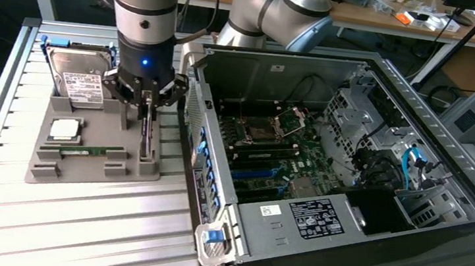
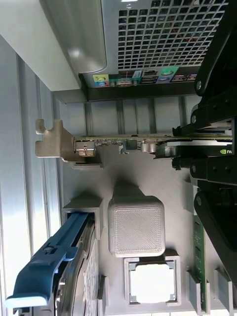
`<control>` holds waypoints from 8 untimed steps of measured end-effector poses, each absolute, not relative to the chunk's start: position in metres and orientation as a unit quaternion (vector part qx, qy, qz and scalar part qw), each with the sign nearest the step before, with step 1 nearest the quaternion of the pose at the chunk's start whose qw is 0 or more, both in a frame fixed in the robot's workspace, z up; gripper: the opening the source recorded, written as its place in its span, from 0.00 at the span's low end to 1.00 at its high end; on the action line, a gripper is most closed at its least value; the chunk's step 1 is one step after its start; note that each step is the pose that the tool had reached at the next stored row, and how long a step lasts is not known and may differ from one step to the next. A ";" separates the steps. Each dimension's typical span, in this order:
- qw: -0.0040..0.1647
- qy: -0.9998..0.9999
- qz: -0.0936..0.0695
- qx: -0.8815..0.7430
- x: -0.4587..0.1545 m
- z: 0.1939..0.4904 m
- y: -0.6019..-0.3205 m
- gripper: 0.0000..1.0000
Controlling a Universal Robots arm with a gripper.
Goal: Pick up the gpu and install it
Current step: 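Pick up the gpu and move the gpu toward the slot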
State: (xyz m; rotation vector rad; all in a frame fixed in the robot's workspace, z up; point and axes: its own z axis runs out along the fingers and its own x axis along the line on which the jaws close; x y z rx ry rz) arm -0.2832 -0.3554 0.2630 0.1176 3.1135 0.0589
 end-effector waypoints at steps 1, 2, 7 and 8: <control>0.013 0.999 0.019 0.038 -0.283 0.264 -0.355 0.27; 0.013 0.999 0.019 0.038 -0.283 0.264 -0.355 0.27; 0.013 0.999 0.019 0.038 -0.283 0.267 -0.355 0.27; 0.013 0.999 0.019 0.038 -0.283 0.267 -0.355 0.27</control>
